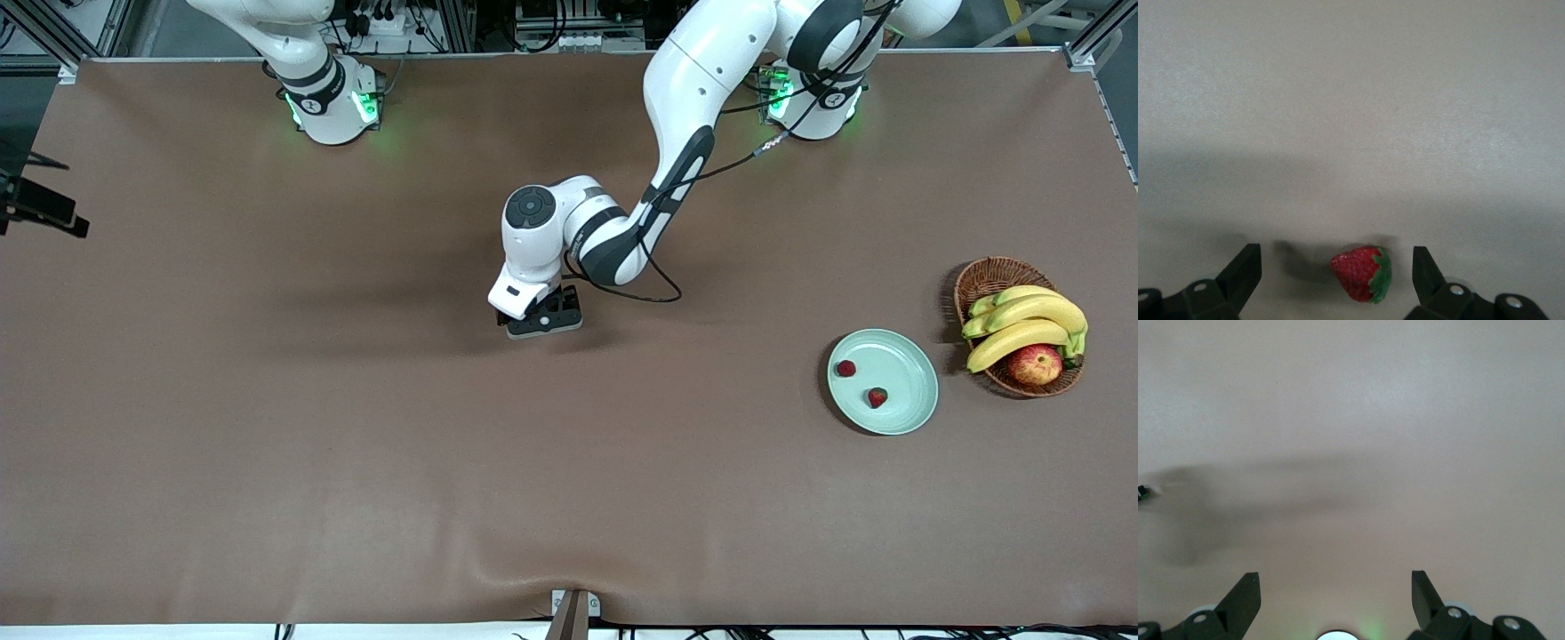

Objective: Collect all strawberries into plate
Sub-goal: 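Close the left gripper on the last strawberry and lift it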

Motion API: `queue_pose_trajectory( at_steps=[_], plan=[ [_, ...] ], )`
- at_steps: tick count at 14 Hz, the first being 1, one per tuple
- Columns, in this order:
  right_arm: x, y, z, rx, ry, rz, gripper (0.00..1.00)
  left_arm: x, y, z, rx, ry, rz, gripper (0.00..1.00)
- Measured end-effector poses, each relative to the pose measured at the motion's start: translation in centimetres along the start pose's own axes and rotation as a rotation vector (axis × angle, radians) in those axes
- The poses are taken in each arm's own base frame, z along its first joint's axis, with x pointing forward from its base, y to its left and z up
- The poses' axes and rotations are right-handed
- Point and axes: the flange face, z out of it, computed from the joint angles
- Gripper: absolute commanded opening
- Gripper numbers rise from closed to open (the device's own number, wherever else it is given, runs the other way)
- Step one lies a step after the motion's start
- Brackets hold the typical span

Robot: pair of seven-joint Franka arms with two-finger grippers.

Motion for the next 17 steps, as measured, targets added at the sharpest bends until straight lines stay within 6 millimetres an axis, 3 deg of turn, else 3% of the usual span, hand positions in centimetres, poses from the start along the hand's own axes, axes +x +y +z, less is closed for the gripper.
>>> queue_pose_trajectory(
  at_steps=[7, 8, 9, 10, 12, 17],
  plan=[
    [-0.7, -0.1, 0.2, 0.003, -0.049, 0.022, 1.00, -0.5, 0.2, 1.6, -0.040, 0.020, 0.012, 0.98],
    [-0.8, -0.1, 0.3, 0.003, -0.055, 0.028, 1.00, -0.4, 0.3, 1.6, -0.042, 0.022, 0.012, 0.56],
    [-0.8, -0.1, 0.3, 0.003, -0.059, 0.031, 1.00, -0.4, 0.3, 1.5, -0.043, 0.022, 0.012, 0.25],
    [-0.9, -0.1, 0.3, 0.003, -0.061, 0.032, 1.00, -0.4, 0.4, 1.4, -0.044, 0.023, 0.013, 0.10],
    [-0.9, -0.1, 0.4, 0.003, -0.064, 0.034, 1.00, -0.8, 0.7, 1.3, -0.044, 0.027, 0.022, 0.01],
    [-0.9, -0.2, 0.4, 0.003, -0.065, 0.034, 1.00, -2.0, 1.2, 1.0, -0.017, 0.020, 0.042, 0.00]
  ],
)
